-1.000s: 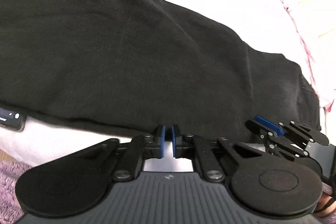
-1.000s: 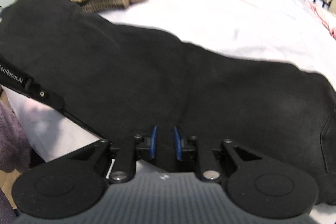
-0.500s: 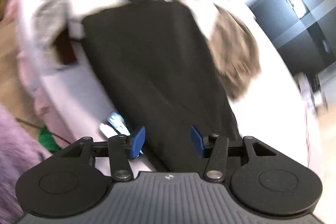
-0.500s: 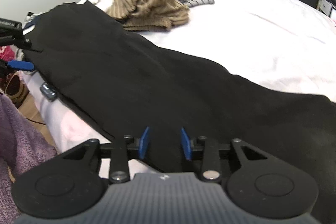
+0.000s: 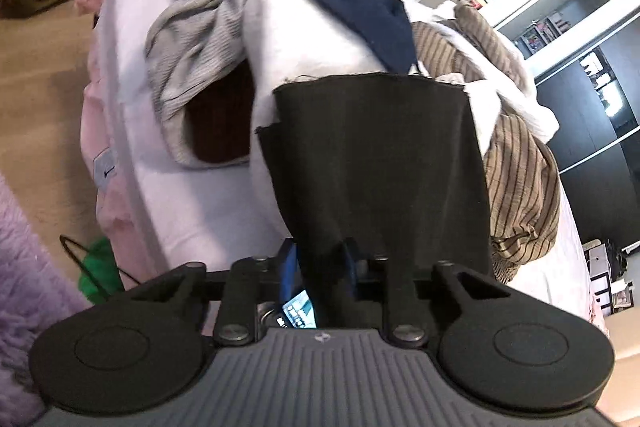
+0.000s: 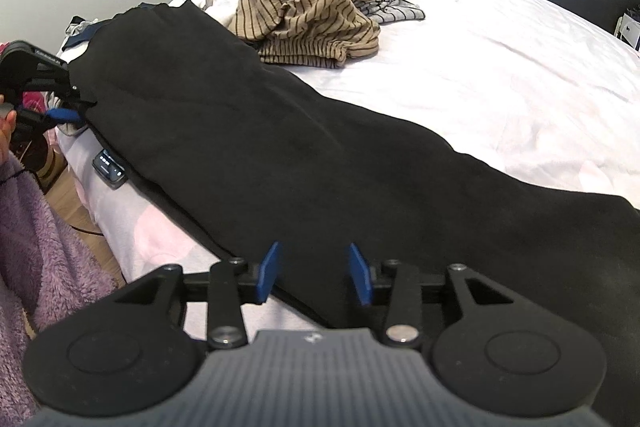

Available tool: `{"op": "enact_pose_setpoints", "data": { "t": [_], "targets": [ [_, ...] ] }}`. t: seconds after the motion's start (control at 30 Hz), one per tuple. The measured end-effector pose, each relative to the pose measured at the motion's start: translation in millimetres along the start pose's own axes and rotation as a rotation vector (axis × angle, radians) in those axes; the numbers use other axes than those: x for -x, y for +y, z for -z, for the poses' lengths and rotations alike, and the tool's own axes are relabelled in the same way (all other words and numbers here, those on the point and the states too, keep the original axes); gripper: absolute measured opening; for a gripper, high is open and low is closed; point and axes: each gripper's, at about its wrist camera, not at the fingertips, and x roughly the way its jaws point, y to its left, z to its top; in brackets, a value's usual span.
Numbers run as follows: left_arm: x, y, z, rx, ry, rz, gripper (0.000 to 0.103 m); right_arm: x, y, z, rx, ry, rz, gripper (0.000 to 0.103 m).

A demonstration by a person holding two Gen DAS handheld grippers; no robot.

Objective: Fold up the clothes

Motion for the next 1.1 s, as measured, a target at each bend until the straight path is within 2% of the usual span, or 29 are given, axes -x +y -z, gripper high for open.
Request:
{"op": "enact_pose_setpoints", "data": {
  "t": [0.17, 0.3, 0.47, 0.53, 0.63, 0.83, 1.1],
  "targets": [
    [-8, 0, -1, 0.003, -0.001, -0.020, 0.017, 1, 3, 1, 0.015, -0.003, -0.008, 0.046],
    [-10, -4, 0, -0.014, -0.008, -0.045, 0.024, 0, 3, 1, 0.020, 0.001, -0.004, 0.050],
    [-13, -8, 0, -0.029, -0.013, -0.049, 0.024, 0, -3, 3, -0.001, 0.011, 0.013, 0.050],
    [-11, -10, 2, -0.049, -0.023, -0.045, 0.018, 0, -3, 3, -0.005, 0.011, 0.015, 0.050],
    [-6, -15, 5, -0.097, -0.045, -0.043, 0.013, 0, -4, 3, -0.005, 0.013, 0.018, 0.050],
    [9, -32, 12, -0.202, -0.095, -0.021, 0.011, -1, -5, 3, -0.008, 0.020, 0.029, 0.050],
    [42, -88, 31, -0.465, -0.154, 0.122, 0.010, 4, -14, 0, -0.031, 0.015, 0.060, 0.050]
  ]
}}
